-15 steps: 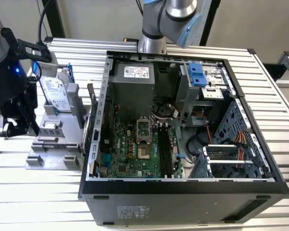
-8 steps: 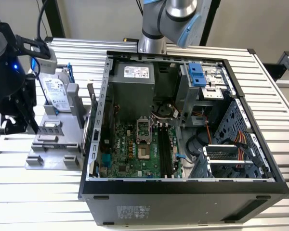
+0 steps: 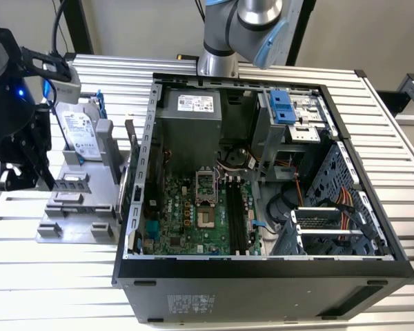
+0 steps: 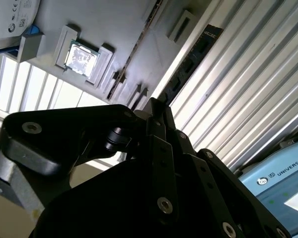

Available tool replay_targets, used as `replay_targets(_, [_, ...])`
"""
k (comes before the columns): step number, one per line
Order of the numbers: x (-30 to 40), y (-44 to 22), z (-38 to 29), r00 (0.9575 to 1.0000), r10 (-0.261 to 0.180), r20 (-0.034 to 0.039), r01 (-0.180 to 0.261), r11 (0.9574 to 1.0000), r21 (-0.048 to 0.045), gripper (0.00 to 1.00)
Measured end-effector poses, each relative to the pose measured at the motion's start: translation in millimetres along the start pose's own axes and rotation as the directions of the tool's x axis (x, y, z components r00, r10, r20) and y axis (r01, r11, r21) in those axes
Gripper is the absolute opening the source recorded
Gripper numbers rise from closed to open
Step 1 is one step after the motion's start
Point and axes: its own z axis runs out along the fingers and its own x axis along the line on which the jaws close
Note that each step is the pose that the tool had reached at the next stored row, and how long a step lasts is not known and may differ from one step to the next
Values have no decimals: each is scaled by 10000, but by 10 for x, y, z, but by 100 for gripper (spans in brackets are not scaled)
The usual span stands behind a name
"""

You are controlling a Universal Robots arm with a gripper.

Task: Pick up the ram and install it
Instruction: 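Pick up the ram and move it above insertion slot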

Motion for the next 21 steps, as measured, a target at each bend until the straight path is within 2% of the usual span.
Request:
replay_targets(7, [0, 0, -3, 10000, 0, 0, 0, 10000, 1, 0])
replay_targets(11, [-1, 1, -28, 10000, 1, 0, -1, 10000, 0, 0])
replay_targets(13, [-2, 0, -51, 10000, 0, 0, 0, 10000, 0, 0])
replay_targets(15, [-5, -3, -122, 10000, 0, 0, 0, 10000, 0, 0])
replay_targets(21, [-8, -15, -188, 10000, 0, 0, 0, 10000, 0, 0])
